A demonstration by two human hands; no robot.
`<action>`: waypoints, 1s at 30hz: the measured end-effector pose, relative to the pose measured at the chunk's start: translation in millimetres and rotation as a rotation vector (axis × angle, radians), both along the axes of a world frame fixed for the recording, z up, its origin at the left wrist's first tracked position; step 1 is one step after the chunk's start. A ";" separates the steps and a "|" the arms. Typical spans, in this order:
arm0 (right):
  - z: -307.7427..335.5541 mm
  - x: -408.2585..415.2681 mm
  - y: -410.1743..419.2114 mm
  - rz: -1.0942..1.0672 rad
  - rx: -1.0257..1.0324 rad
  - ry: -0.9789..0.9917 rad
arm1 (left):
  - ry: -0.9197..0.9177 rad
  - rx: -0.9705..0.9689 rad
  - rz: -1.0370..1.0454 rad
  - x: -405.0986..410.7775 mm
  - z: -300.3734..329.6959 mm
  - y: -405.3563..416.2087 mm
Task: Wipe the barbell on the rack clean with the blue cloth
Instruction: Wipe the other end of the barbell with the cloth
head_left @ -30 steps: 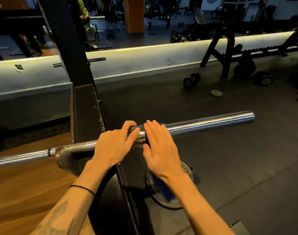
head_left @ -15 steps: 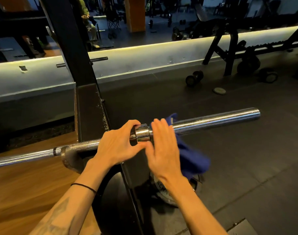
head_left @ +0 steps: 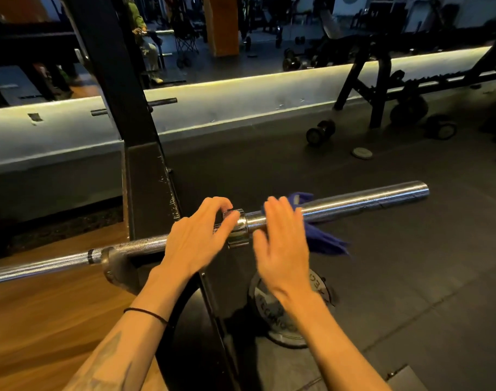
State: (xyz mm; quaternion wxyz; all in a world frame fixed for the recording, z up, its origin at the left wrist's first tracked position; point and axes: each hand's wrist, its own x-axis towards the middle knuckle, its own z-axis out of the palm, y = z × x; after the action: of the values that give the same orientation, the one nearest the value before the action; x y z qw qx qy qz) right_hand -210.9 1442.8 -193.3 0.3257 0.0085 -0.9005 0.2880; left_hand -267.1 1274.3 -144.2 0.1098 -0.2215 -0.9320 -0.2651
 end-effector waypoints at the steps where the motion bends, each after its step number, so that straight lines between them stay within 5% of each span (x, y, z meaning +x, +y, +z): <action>1: -0.3 3.2 -8.4 0.081 0.046 -0.010 | 0.002 0.001 0.000 -0.7 0.6 0.4; 4: 0.8 8.7 11.0 0.189 0.267 -0.015 | -0.013 -0.006 -0.021 1.6 0.7 -3.1; 7: -0.9 6.7 58.4 0.077 0.419 -0.043 | -0.031 -0.058 -0.044 4.0 0.3 -8.9; 12: -3.1 6.7 91.4 -0.161 0.169 -0.088 | 0.010 -0.101 -0.045 -0.6 -3.3 -9.5; 16: 0.9 2.4 24.5 -0.100 -0.034 -0.020 | 0.019 -0.095 -0.040 -0.8 -5.1 -8.2; 22: 3.2 4.7 3.9 0.191 0.214 -0.024 | 0.035 -0.110 -0.033 -1.7 -4.7 -5.9; 25: 6.2 2.4 51.0 0.064 0.338 -0.034 | 0.028 -0.152 0.005 -3.1 -4.2 -4.0; 30: -1.5 2.2 80.1 -0.184 0.094 -0.055 | 0.057 -0.164 0.046 -5.9 -3.8 -2.0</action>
State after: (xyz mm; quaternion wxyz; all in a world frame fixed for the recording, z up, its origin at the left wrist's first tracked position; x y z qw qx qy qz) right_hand -208.7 1522.9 -194.8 0.3255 -0.0670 -0.9185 0.2143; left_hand -273.0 1272.3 -148.0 0.1240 -0.2156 -0.9519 -0.1789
